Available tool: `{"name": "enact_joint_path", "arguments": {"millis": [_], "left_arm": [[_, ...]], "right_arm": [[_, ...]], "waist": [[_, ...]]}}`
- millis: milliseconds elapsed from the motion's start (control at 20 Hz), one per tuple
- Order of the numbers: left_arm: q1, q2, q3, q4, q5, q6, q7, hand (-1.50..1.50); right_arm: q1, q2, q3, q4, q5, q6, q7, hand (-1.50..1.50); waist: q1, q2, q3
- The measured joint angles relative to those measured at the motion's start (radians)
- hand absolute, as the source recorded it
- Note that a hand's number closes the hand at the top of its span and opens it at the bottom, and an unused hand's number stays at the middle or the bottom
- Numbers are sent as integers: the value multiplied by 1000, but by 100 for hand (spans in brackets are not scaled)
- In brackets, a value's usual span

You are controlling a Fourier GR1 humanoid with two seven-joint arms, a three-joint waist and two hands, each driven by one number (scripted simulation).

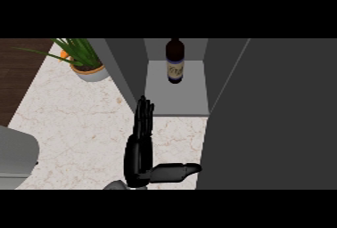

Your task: Pick up the wine, place it into the cabinet and close the cabinet

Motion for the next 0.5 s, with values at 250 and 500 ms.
{"name": "enact_joint_path", "arguments": {"millis": [250, 500], "left_arm": [[89, 43, -18, -167, -56, 37, 52, -150], [195, 126, -50, -311, -84, 5, 62, -150]], "right_arm": [[9, 7, 18, 3, 1, 2, -3, -150], [12, 6, 27, 9, -19, 25, 9, 150]], "waist": [[-2, 1, 0], [-2, 2, 0]]}}
